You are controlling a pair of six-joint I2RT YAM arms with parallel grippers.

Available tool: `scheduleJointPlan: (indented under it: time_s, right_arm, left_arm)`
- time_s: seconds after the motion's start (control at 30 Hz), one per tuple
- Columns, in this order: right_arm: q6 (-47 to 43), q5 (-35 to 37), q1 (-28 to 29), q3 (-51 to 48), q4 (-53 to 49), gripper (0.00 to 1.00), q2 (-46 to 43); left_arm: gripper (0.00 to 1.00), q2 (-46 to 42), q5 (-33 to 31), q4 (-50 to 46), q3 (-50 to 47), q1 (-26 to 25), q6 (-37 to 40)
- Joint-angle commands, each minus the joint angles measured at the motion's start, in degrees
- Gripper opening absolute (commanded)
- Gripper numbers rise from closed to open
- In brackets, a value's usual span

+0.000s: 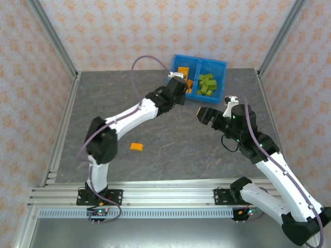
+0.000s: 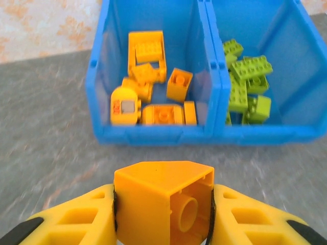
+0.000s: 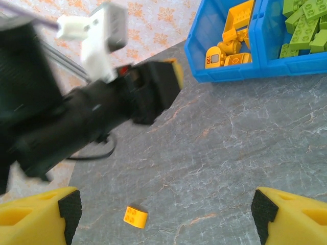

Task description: Sort the legos into containers by color

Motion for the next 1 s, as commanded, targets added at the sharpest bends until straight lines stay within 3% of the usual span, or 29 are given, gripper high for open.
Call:
scheduleJointPlan:
  time_s: [0.0, 0.27, 0.4, 0.67, 0.8, 0.87, 0.97]
  right_arm:
    - [-0.6, -0.44, 0.19, -0.72, 1.01, 0.88, -0.2]
    - [-2.5, -0.51, 0.18, 0.49, -1.22, 0.89, -0.2]
    - [-3.25, -0.35, 0.23, 1.72, -3.31, 0.89, -0.2]
    - [-2.35, -0.91, 0.18, 3.1, -3.29, 0.89, -0.11]
    - [-1.69, -1.32, 0.18, 4.06, -3.61, 0.89, -0.07]
    - [-1.43, -1.32, 0.19, 4.17, -3.53, 0.89, -0.11]
    - [-1.54, -0.59, 0.18, 4.36, -4.11, 0.89, -0.07]
  left_arm:
    - [0.35, 7.89, -0.08, 1.31, 9.83, 1.57, 4.81]
    - [0.37, 28.37, 2.76, -4.94, 38.34, 5.17, 5.88]
    - [0.46, 33.16, 7.31, -8.67, 47.86, 5.86, 7.01]
    - [0.67, 28.86, 6.81, -9.87, 47.85, 5.95, 7.0]
    - [0.71, 22.25, 7.23, -14.77, 44.49, 5.96, 4.53]
    - [0.72, 16.65, 8.46, -15.16, 38.22, 5.96, 2.73]
    - [0.73, 3.87, 9.76, -9.08, 19.52, 5.96, -0.05]
